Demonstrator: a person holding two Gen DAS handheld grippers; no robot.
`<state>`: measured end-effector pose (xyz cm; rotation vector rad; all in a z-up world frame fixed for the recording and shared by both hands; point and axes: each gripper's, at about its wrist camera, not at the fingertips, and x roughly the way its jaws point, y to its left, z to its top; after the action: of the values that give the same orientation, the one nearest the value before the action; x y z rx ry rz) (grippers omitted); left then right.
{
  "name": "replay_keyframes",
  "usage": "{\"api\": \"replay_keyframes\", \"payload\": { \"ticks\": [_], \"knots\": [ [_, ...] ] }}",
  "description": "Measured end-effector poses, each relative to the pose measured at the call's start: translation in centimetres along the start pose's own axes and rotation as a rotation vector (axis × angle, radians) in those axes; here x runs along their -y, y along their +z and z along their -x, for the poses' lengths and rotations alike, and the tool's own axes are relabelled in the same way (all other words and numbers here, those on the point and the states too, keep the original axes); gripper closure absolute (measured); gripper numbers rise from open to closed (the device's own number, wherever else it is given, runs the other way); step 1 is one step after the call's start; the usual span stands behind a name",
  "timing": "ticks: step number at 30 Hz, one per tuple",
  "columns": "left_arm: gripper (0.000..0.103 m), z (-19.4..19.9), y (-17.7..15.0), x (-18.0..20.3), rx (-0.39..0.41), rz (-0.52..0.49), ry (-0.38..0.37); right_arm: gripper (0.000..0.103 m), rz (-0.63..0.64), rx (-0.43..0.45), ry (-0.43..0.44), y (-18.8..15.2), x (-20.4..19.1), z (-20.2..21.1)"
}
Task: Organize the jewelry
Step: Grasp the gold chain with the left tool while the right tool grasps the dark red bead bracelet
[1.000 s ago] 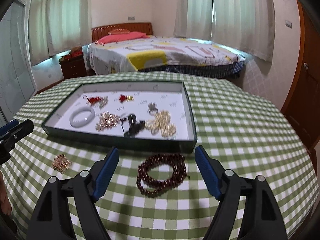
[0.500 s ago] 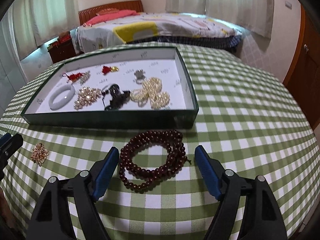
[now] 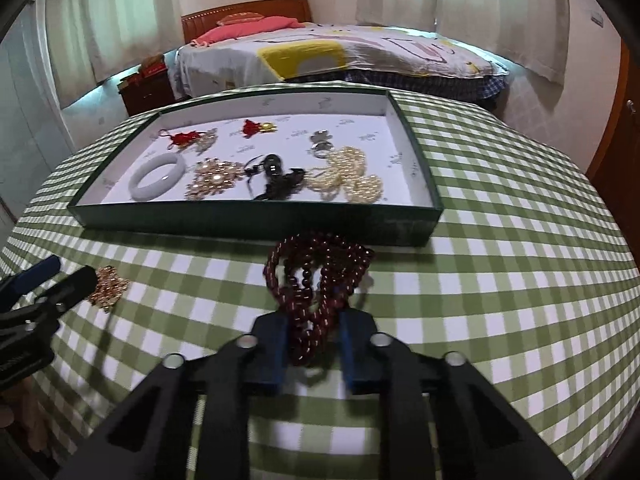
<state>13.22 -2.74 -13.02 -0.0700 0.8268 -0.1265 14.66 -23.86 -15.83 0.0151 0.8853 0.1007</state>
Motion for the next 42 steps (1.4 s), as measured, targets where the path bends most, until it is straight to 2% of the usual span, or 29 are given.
{"api": "replay_keyframes", "payload": {
  "ticks": [1, 3, 4, 10, 15, 17, 21, 32, 37, 39, 42],
  "knots": [
    [0.021, -0.3, 0.0, 0.0, -0.013, 0.002, -0.004, 0.086, 0.002, 0.001, 0.005, -0.1, -0.1, 0.1],
    [0.035, -0.7, 0.0, -0.1, -0.035, 0.003, -0.015, 0.086, 0.005, 0.002, 0.011, 0.0, -0.3, 0.1],
    [0.035, -0.9, 0.0, -0.1, -0.046, 0.002, -0.014, 0.086, 0.006, 0.002, 0.012, 0.0, -0.4, 0.1],
    [0.054, -0.9, 0.0, 0.6, -0.045, -0.036, -0.032, 0.086, 0.010, 0.005, 0.014, 0.0, -0.5, 0.1],
    [0.083, -1.0, -0.1, 1.2, -0.043, -0.063, -0.076, 0.086, 0.015, 0.009, 0.014, 0.0, -0.8, 0.1],
    [0.087, -0.9, -0.1, 1.5, -0.042, -0.076, -0.087, 0.086, 0.017, 0.011, 0.015, 0.0, -0.9, 0.1],
    [0.092, -0.8, -0.2, 1.4, -0.032, -0.066, -0.097, 0.086, 0.016, 0.015, 0.019, 0.0, -1.0, 0.1],
    [0.093, -0.3, -0.1, 0.9, -0.023, -0.044, -0.113, 0.088, 0.008, 0.026, 0.039, -0.3, -1.1, 0.3],
    [0.094, 0.6, 0.2, 0.8, 0.004, -0.045, -0.109, 0.090, 0.007, 0.039, 0.043, -0.4, -1.2, 0.6],
    [0.094, 0.9, 0.3, 0.8, 0.015, -0.051, -0.104, 0.096, 0.009, 0.043, 0.045, -0.3, -1.2, 0.7],
    [0.094, 1.5, 0.6, 0.8, 0.034, -0.055, -0.103, 0.096, 0.010, 0.052, 0.047, -0.3, -1.3, 1.0]
  ]
}}
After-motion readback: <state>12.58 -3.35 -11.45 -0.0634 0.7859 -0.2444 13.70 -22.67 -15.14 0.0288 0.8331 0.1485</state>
